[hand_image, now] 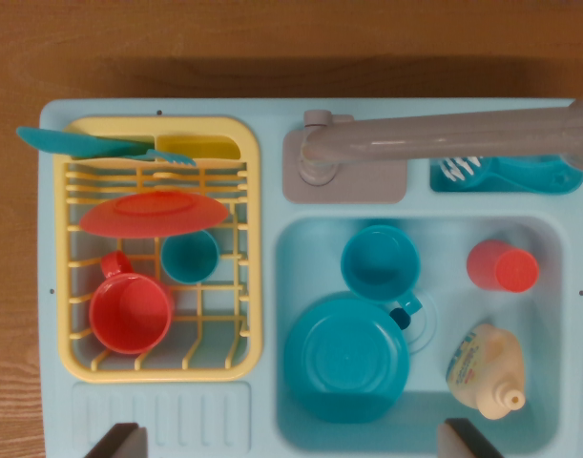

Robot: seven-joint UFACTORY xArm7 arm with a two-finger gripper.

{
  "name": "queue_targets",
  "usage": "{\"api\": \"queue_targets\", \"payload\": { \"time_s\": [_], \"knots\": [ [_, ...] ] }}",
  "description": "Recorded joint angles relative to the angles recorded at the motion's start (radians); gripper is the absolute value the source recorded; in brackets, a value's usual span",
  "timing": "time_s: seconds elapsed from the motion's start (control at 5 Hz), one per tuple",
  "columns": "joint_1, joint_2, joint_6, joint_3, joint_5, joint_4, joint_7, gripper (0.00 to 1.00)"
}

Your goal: Pick detergent from the sink

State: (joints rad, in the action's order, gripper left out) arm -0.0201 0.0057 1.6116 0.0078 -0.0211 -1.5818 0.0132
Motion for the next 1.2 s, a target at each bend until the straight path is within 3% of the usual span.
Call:
{"api": "queue_targets", "payload": {
  "time_s": [1.2],
  "knots": [
    [-0.0014,0.001,-0.008,-0.001,-0.0001,0.007,-0.001,0.0]
  ]
}}
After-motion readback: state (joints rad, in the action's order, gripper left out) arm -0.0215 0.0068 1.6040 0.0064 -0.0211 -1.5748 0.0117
